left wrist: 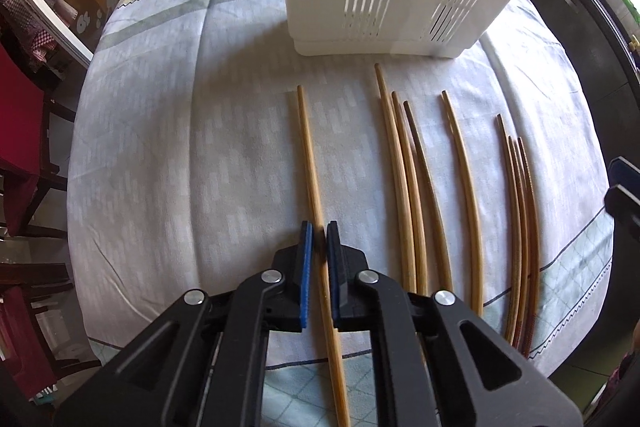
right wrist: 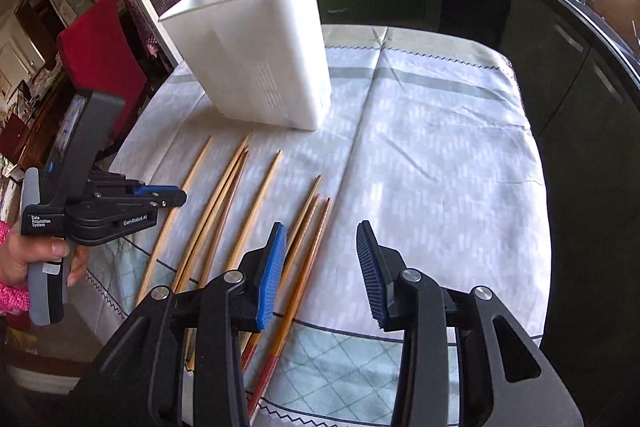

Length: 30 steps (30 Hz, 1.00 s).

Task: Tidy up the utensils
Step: 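Grasp a wooden chopstick with each tool from the table, then carry the chopsticks upright and drop them into the white holder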

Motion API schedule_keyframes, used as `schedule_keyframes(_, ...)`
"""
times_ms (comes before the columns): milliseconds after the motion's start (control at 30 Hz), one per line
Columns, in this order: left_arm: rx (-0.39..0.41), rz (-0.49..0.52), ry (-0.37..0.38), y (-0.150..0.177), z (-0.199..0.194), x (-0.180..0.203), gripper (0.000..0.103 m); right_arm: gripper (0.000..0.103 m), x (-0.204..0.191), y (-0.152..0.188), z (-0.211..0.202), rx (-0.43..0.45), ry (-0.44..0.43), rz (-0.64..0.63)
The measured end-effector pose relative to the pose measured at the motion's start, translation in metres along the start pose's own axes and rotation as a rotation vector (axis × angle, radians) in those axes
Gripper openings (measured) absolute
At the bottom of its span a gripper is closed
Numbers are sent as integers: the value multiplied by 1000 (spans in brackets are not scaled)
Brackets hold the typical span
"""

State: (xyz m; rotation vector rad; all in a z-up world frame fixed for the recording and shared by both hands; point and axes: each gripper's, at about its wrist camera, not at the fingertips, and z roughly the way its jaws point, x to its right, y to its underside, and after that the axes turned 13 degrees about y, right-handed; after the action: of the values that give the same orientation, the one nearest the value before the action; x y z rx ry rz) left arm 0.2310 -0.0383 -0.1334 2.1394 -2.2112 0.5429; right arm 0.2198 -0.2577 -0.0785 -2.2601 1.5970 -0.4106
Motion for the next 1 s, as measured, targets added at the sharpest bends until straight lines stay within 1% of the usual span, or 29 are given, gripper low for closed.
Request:
schedule_keyframes(33, 14, 1, 4, -1, -4, -1, 7, 37, -3, -1, 8, -32, -9, -4)
schedule_keyframes(133, 84, 3, 22, -1, -29, -8, 7, 21, -10, -4, 32, -119, -4, -13)
schedule_keyframes(200, 144, 19, 24, 1, -46, -8, 7, 20, -11, -7, 44, -162, 4, -11)
schedule_keyframes(267, 201, 36, 26, 3, -64, -8, 7, 14, -11, -9, 55, -195, 20, -5)
schedule_keyframes(367, 275, 52, 41, 8, -86, -7, 6, 14, -11, -10, 65, -226, 25, 3)
schedule_keyframes(533, 372, 79, 51, 16, -114, -8, 6, 14, -16, -9, 70, -251, 34, -1)
schedule_keyframes(667, 421, 91, 55, 26, -125, -6, 6, 14, -28, -11, 74, -260, 64, -22)
schedule_keyframes(800, 451, 100, 52, 36, -130, -8, 6, 14, -41, -13, 77, -258, 101, -39)
schedule_keyframes(833, 457, 103, 50, 38, -131, -7, 6, 11, -44, -13, 78, -254, 112, -41)
schedule_keyframes(867, 462, 105, 51, 40, -132, -8, 6, 10, -46, -12, 78, -251, 116, -41)
schedule_keyframes(933, 469, 106, 53, 42, -133, -9, 7, 9, -49, -11, 79, -246, 118, -35)
schedule_keyframes(1000, 475, 108, 53, 44, -134, -9, 7, 7, -50, -10, 80, -243, 98, -15)
